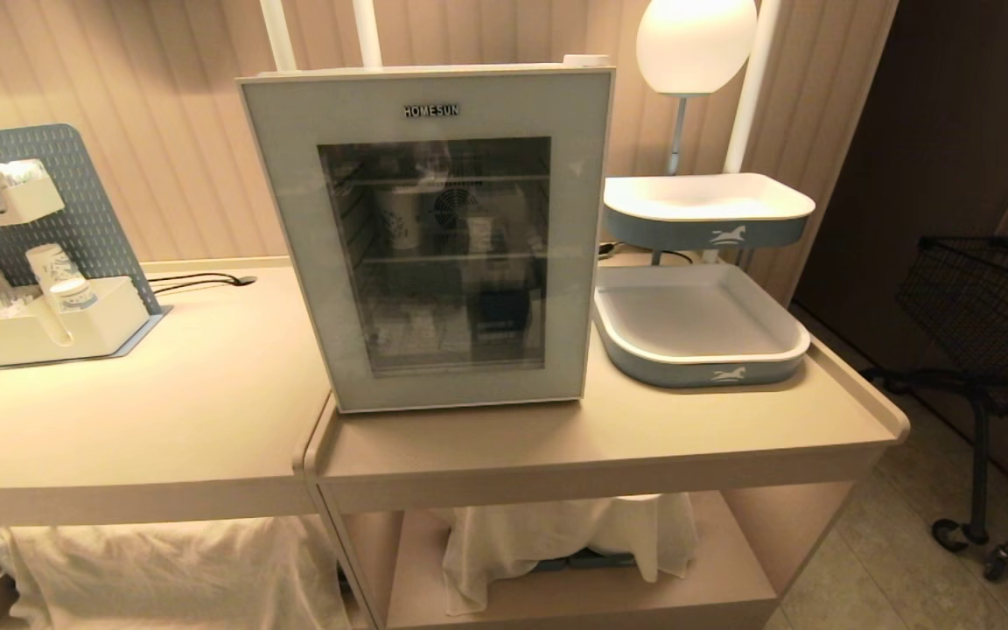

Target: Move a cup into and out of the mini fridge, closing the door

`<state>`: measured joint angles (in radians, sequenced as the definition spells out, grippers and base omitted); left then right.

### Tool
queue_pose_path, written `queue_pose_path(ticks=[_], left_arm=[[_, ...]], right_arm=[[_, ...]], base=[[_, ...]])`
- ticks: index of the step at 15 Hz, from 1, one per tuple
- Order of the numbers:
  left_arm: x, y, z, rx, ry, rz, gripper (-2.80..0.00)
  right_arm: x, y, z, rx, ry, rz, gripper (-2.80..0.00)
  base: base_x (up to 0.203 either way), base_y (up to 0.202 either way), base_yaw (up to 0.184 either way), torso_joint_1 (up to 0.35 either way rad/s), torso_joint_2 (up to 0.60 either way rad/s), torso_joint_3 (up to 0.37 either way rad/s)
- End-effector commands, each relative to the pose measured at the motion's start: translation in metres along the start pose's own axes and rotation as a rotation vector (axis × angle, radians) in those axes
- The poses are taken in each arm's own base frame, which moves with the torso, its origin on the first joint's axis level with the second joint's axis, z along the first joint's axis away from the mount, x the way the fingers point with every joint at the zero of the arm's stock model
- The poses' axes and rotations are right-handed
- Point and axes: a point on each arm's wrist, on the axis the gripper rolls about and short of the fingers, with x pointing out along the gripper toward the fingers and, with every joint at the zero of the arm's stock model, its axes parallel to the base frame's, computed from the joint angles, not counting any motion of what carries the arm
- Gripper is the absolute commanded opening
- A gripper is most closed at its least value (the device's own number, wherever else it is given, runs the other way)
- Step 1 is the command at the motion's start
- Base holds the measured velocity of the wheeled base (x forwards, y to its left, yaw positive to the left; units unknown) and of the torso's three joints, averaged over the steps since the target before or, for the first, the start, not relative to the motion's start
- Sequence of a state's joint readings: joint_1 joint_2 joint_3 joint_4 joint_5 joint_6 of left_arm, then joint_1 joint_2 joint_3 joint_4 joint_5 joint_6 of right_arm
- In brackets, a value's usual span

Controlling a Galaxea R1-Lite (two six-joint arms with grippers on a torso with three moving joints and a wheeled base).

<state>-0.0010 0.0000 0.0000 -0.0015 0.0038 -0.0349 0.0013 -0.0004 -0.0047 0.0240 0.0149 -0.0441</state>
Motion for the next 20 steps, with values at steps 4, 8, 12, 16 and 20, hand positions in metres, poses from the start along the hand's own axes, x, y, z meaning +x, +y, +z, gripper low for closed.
queue_pose_path(ticks=[4, 8, 12, 16, 20], left_arm=[[0.0002, 0.0000, -0.0004, -0.002, 0.003, 0.000, -2.80], [0.0002, 0.0000, -0.0004, -0.001, 0.003, 0.000, -2.80], [0.0002, 0.0000, -0.0004, 0.000, 0.003, 0.001, -2.80], [0.0002, 0.0000, -0.0004, -0.002, 0.003, 0.000, -2.80], [0.0002, 0.0000, -0.0004, -0.002, 0.003, 0.000, -2.80]], right_arm=[[0.0004, 0.0000, 0.0002, 0.004, -0.005, -0.001, -2.80], [0.0005, 0.0000, 0.0000, 0.004, -0.005, -0.001, -2.80], [0.0005, 0.0000, 0.0001, 0.006, -0.007, -0.001, -2.80], [0.0005, -0.0001, 0.0003, 0.007, -0.008, -0.001, -2.80], [0.0005, 0.0000, 0.0001, 0.007, -0.007, -0.001, -2.80]], base=[[0.000, 0.000, 0.000, 0.000, 0.00, 0.000], [0.002, 0.012, -0.003, 0.002, 0.00, 0.001], [0.002, 0.146, 0.000, 0.003, 0.00, -0.001], [0.000, 0.193, 0.000, 0.002, 0.00, 0.003], [0.000, 0.155, 0.002, 0.001, 0.00, 0.002]])
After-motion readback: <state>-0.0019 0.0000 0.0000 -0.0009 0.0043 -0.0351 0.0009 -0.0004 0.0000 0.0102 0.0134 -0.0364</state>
